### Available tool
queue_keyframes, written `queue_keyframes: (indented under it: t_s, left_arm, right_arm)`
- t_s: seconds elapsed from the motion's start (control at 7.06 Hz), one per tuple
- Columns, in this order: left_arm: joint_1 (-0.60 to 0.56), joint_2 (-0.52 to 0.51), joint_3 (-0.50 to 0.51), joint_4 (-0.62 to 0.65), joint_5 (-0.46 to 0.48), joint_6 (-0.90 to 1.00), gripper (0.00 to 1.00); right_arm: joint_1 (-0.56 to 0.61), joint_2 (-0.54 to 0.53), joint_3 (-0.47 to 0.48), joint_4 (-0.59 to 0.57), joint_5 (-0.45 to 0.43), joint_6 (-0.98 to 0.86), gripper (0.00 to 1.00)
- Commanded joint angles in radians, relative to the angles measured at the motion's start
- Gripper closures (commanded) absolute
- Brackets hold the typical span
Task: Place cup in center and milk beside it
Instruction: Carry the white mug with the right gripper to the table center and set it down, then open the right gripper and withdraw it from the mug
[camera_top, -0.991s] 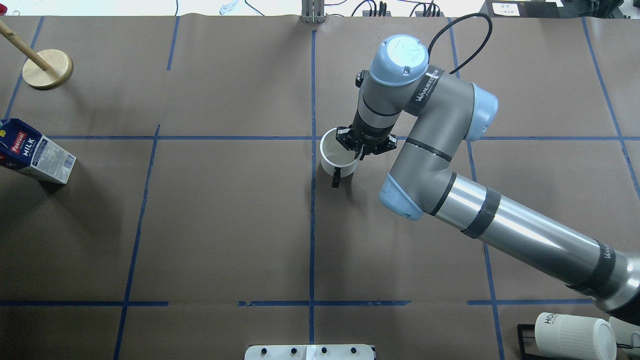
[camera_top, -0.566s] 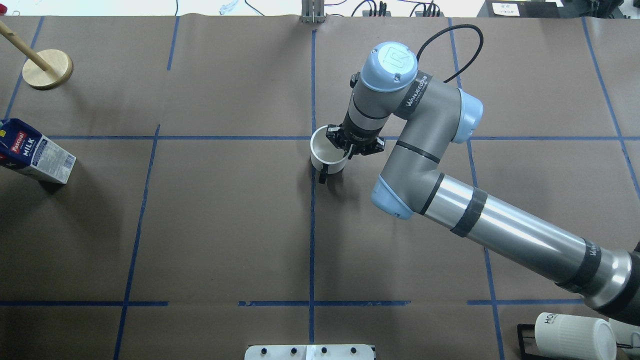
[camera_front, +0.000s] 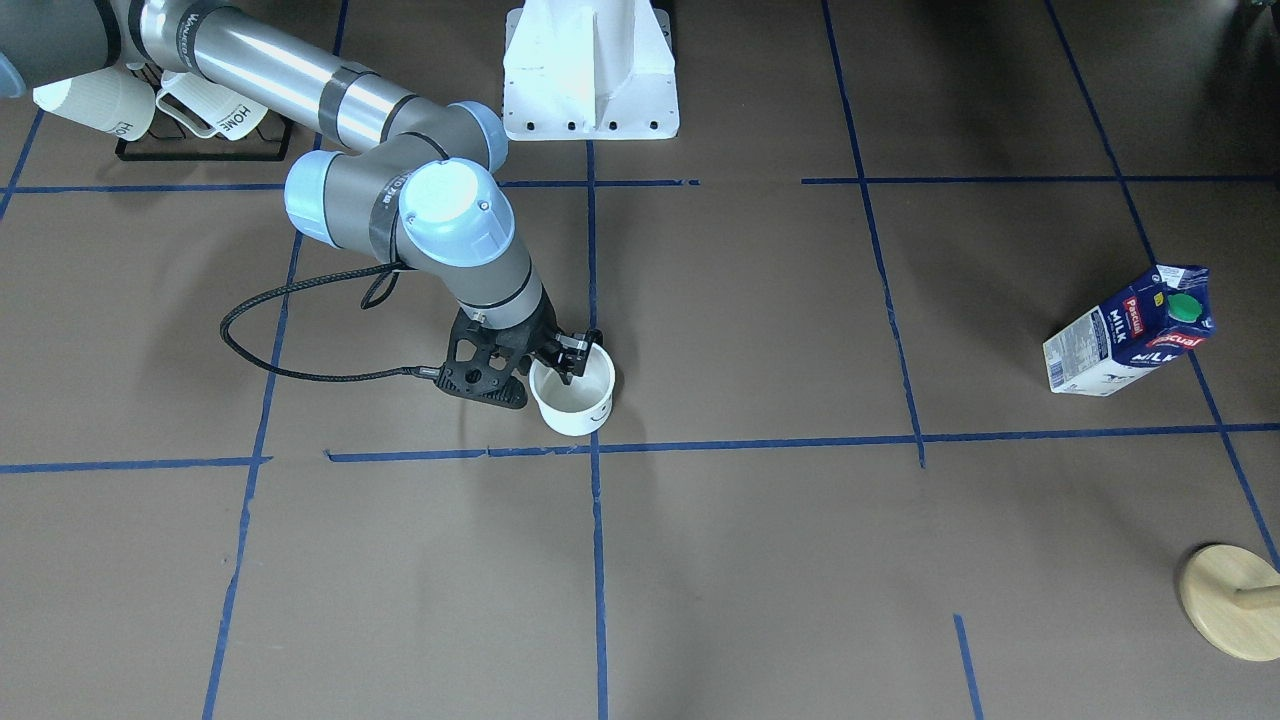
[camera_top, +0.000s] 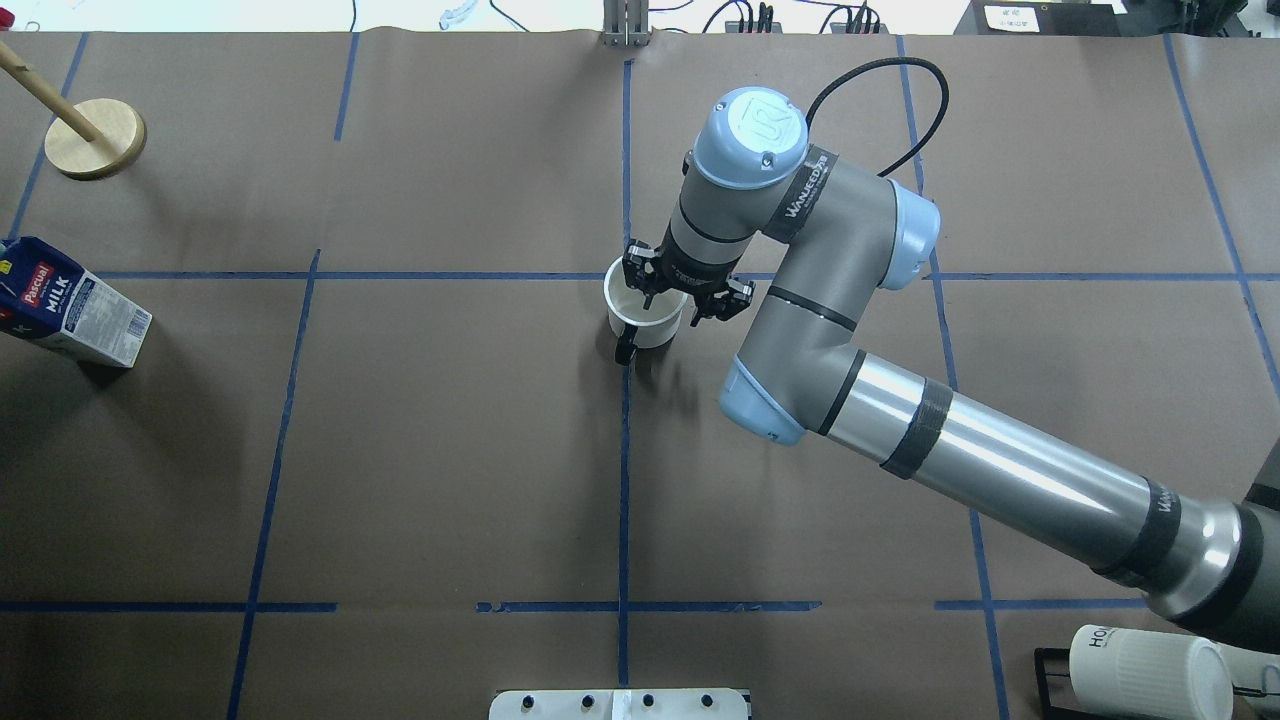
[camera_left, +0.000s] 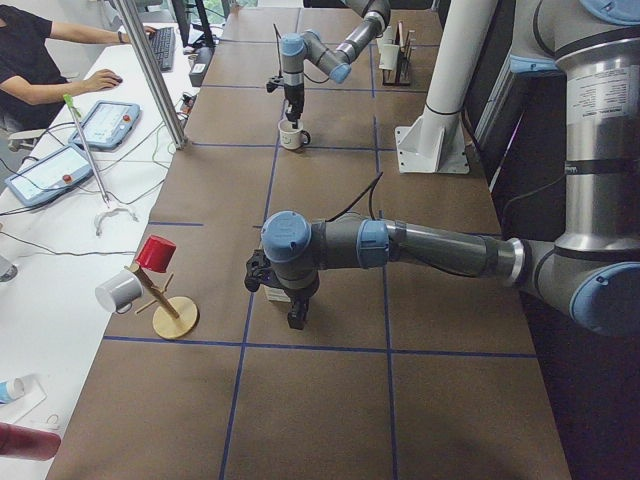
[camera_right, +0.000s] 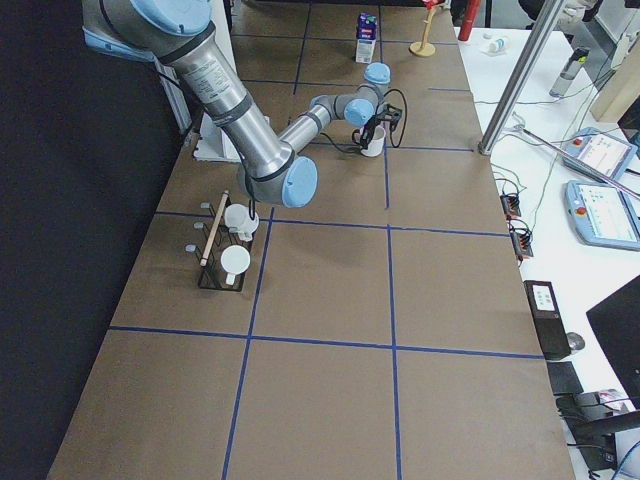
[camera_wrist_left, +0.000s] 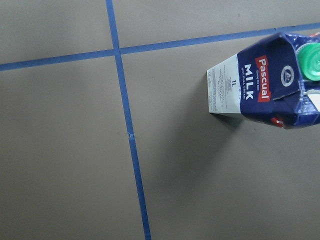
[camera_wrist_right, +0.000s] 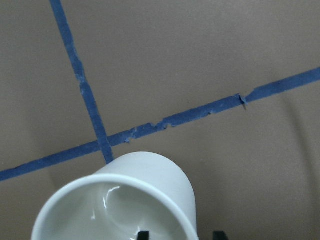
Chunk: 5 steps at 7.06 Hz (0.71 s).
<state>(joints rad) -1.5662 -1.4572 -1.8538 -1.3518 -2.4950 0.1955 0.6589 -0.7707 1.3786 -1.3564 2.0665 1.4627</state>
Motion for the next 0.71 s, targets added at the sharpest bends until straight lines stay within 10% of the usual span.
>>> queue_keyframes:
  t_s: [0.0, 0.57]
  left_arm:
    - [0.023, -0.012, -0.077, -0.022, -0.033, -0.154, 0.0]
    - [0.184, -0.163, 0.048, -0.144, 0.032, -0.323, 0.0]
  right_arm:
    - [0.088, -0.066, 0.145, -0.056, 0.082, -0.001, 0.0]
    - [0.222, -0.5, 0.471, -0.047, 0.153, -0.287, 0.0]
